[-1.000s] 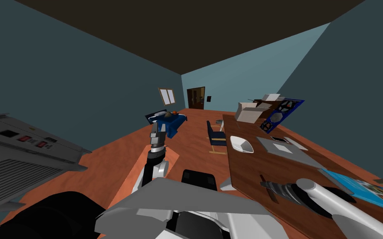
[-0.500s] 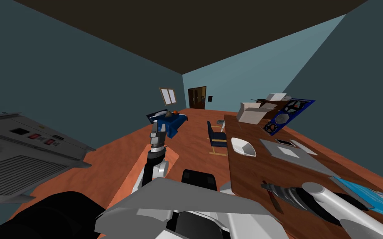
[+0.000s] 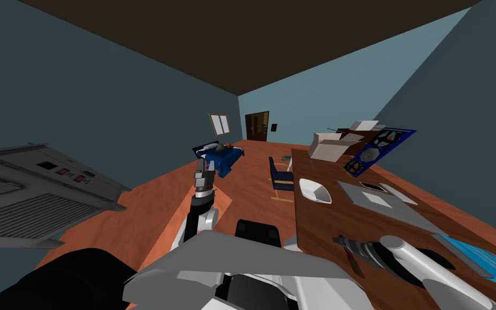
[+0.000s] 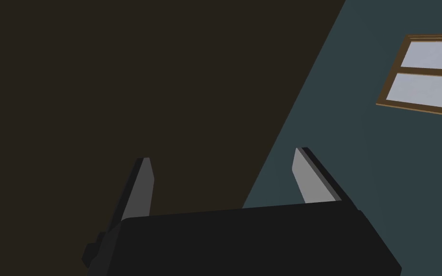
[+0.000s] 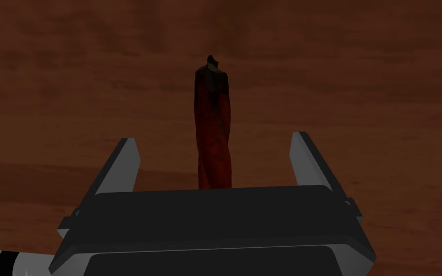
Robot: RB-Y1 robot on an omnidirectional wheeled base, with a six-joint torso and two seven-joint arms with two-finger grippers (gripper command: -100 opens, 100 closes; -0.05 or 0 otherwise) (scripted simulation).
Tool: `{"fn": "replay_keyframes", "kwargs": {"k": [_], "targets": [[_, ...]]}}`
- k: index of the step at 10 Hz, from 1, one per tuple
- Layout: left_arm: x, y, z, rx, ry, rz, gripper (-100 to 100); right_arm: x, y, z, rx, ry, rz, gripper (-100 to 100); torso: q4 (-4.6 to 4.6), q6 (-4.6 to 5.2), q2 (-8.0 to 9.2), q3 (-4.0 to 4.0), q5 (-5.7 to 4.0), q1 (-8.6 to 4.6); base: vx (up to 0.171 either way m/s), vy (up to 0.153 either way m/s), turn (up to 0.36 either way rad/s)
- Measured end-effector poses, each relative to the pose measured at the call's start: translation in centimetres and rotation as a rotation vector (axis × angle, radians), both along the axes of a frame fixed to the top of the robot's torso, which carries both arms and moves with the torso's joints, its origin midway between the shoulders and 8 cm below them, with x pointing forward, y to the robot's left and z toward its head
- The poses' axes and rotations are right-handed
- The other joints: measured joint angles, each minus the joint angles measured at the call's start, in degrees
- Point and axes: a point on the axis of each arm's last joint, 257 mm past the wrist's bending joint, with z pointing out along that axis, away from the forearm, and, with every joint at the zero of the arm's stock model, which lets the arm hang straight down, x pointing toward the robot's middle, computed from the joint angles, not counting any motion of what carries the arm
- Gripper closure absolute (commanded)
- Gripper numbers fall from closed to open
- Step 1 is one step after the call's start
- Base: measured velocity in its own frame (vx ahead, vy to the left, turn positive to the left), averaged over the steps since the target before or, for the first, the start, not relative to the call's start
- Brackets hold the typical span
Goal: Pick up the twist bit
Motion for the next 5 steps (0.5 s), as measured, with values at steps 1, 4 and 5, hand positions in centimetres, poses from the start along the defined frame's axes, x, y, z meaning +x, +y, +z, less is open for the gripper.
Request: {"fn": "replay_keyframes", "kwargs": {"k": [1,4,5], "targets": [[0.0,0.0,0.0,0.0,0.0,0.0,0,-0.01,0.0,0.01,0.0,0.0,0.0,100,-0.01,0.0,-0.05,-0.03,0.02,0.06,0.0,0.0,0.0],[0.0,0.0,0.0,0.0,0.0,0.0,0,0.01,0.04,0.0,0.001,0.0,0.0,100,-0.04,0.0,-0.1,-0.07,0.01,0.03,0.0,0.0,0.0],[0.0,0.0,0.0,0.0,0.0,0.0,0,0.01,0.05,-0.01,0.001,0.0,0.0,0,-0.04,0.0,-0.1,-0.07,0.01,0.03,0.0,0.0,0.0]]}}
